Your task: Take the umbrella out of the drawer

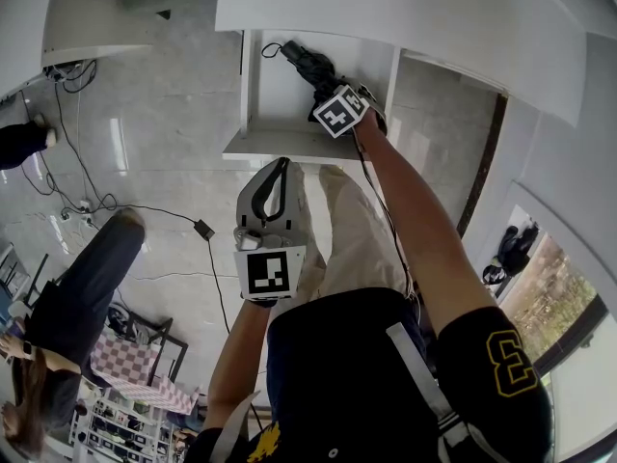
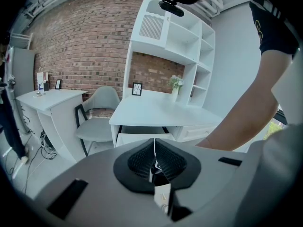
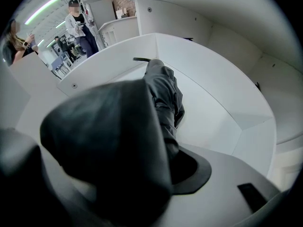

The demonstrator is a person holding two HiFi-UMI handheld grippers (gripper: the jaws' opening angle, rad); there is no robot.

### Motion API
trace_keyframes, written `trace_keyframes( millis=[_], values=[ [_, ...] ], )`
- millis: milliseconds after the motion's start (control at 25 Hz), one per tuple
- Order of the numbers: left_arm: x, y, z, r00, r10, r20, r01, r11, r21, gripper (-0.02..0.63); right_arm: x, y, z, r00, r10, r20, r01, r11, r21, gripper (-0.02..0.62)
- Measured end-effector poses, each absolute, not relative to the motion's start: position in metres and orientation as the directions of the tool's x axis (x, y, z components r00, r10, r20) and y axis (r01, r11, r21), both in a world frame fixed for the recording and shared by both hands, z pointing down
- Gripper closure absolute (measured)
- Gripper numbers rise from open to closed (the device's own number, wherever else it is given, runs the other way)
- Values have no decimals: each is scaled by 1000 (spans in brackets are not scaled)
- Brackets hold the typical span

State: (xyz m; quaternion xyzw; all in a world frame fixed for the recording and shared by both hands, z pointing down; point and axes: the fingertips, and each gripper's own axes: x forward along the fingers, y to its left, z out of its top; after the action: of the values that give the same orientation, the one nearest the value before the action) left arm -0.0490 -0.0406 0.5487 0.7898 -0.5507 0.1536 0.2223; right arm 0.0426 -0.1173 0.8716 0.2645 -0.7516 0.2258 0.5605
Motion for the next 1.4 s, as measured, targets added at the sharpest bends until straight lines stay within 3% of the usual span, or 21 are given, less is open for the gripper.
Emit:
trace_keyframes(
  millis=[1040, 1400],
  values=[
    [-78, -57, 482, 332, -849, 411, -942, -317, 106, 584, 26, -108, 814, -232, -123, 965, -608, 793, -45, 316],
    [-68, -46, 460, 387, -823, 416, -909, -417, 21, 584, 35, -98, 770, -249, -143, 958, -698, 712, -75, 318]
  ],
)
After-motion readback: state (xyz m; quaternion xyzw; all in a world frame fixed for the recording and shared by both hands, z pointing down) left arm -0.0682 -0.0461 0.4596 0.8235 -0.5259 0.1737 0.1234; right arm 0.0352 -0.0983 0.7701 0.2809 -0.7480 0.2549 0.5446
